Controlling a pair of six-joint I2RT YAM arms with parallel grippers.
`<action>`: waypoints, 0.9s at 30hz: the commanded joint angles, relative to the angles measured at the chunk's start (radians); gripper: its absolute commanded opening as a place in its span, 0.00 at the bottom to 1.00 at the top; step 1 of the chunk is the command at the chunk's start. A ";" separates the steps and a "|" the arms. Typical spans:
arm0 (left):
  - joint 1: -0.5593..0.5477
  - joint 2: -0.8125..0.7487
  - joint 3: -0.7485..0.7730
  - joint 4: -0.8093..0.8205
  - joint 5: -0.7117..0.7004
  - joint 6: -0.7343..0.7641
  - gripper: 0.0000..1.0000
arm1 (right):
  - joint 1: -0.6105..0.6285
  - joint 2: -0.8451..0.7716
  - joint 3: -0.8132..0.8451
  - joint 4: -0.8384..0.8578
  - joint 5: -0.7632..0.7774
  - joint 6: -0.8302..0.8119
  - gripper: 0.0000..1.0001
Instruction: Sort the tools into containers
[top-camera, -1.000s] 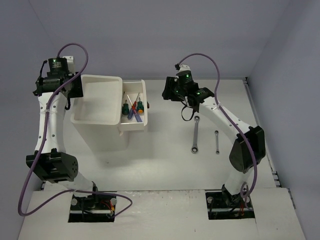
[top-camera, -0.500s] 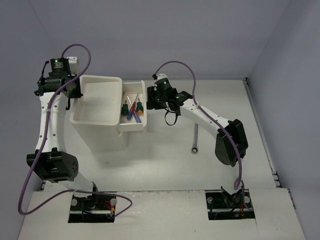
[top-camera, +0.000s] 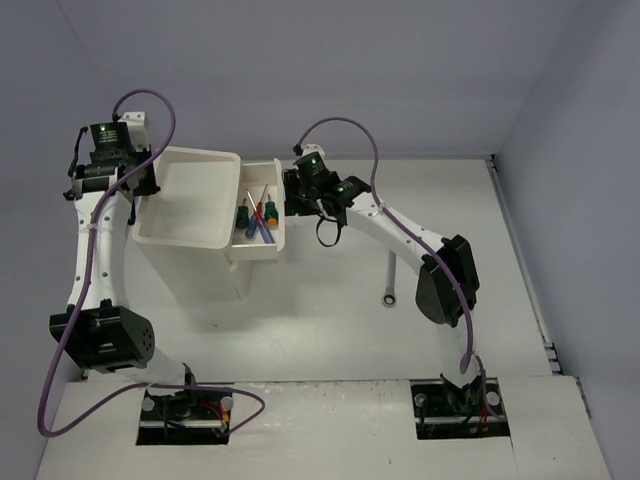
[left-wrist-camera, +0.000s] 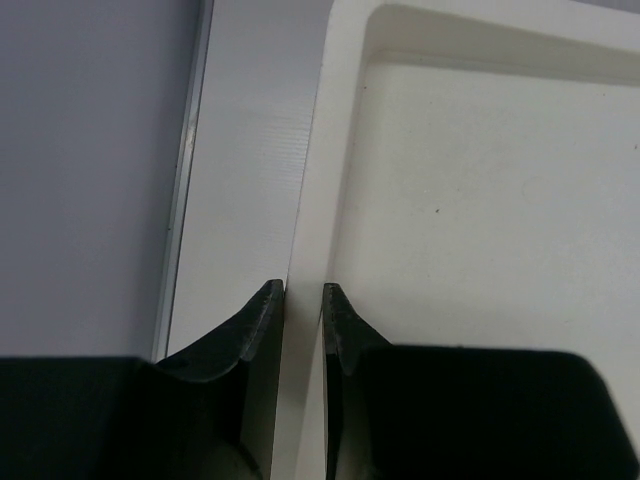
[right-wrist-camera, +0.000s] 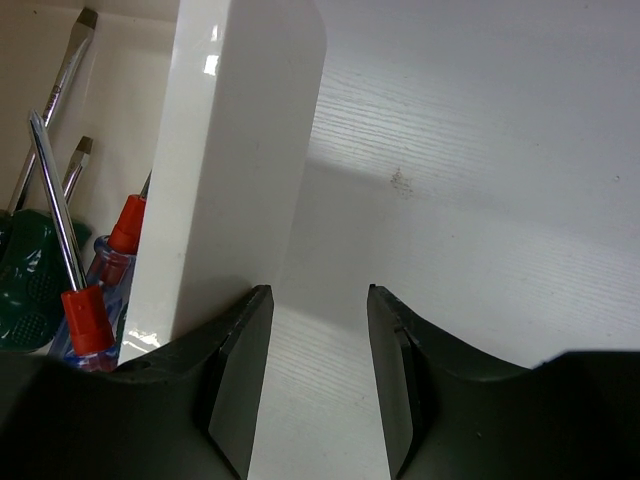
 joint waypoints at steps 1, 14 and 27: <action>-0.027 0.020 -0.063 0.020 0.153 -0.094 0.00 | 0.100 -0.006 0.091 0.157 -0.094 0.117 0.41; -0.044 -0.005 -0.082 0.029 0.180 -0.172 0.00 | 0.105 -0.081 0.046 0.157 -0.057 0.186 0.39; -0.046 -0.026 -0.090 0.052 0.110 -0.290 0.00 | 0.118 -0.181 -0.079 0.152 -0.014 0.237 0.39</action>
